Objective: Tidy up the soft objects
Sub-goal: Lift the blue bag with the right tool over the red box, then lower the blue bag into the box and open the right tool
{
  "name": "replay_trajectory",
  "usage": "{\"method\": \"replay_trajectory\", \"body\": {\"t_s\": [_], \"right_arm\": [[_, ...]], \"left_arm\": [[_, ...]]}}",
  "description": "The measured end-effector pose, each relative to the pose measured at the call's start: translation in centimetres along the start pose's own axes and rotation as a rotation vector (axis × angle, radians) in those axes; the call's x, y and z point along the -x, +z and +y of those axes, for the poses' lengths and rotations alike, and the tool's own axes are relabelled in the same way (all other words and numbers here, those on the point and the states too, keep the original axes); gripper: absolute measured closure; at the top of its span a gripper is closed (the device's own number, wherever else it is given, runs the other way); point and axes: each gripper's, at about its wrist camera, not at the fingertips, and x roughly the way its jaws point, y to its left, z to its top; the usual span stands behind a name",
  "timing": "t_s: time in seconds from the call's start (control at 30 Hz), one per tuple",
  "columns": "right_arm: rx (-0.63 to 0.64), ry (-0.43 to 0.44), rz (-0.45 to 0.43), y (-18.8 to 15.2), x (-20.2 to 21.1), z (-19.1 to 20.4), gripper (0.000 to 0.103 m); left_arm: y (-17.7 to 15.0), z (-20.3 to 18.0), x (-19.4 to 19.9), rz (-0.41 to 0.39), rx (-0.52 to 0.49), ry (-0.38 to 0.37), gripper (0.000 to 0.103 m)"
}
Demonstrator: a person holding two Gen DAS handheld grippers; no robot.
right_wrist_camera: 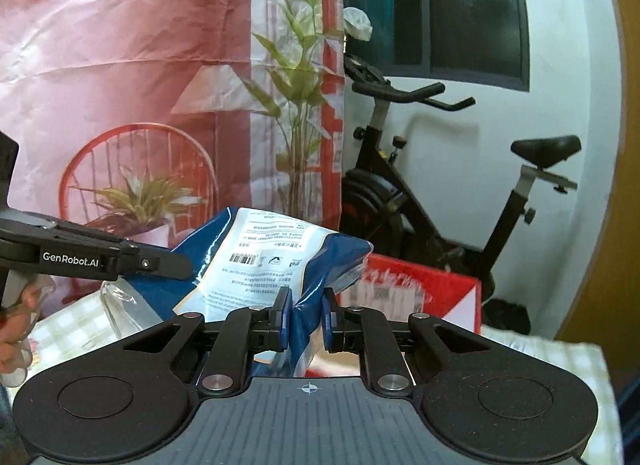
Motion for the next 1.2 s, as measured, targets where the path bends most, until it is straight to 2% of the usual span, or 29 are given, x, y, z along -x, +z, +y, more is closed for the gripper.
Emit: {"method": "replay_trajectory", "body": {"t_s": [0.2, 0.43, 0.7, 0.87, 0.93, 0.97, 1.0, 1.07, 1.2], "right_arm": [[-0.007, -0.011, 0.027, 0.8, -4.5, -2.7, 0.090], [0.002, -0.028, 0.109, -0.3, -10.1, -4.8, 0.090], [-0.115, -0.031, 0.230, -0.9, -14.9, -7.1, 0.090], [-0.126, -0.040, 0.307, -1.1, -17.2, -7.2, 0.089], [-0.107, -0.048, 0.340, -1.4, -17.9, -6.9, 0.087], [-0.103, -0.049, 0.351, -1.6, -18.1, -6.7, 0.086], [-0.102, -0.051, 0.359, -1.7, -18.3, -6.6, 0.083], [-0.102, -0.053, 0.366, -1.9, -18.3, -6.3, 0.075], [-0.090, -0.049, 0.368, -2.0, -17.8, -5.6, 0.074]], "left_arm": [[1.7, 1.3, -4.6, 0.044, 0.022, 0.027, 0.095], [2.9, 2.1, -9.7, 0.133, -0.016, 0.069, 0.095], [2.9, 2.3, -13.3, 0.240, -0.063, 0.090, 0.095], [2.9, 3.1, -14.7, 0.285, -0.067, 0.116, 0.095], [2.8, 3.0, -15.0, 0.290, -0.097, 0.140, 0.090], [2.8, 3.0, -14.9, 0.292, -0.111, 0.151, 0.085], [2.8, 2.9, -15.0, 0.294, -0.123, 0.156, 0.074], [2.8, 3.0, -14.8, 0.290, -0.132, 0.158, 0.059], [2.8, 2.8, -14.2, 0.287, -0.124, 0.153, 0.058]]}}
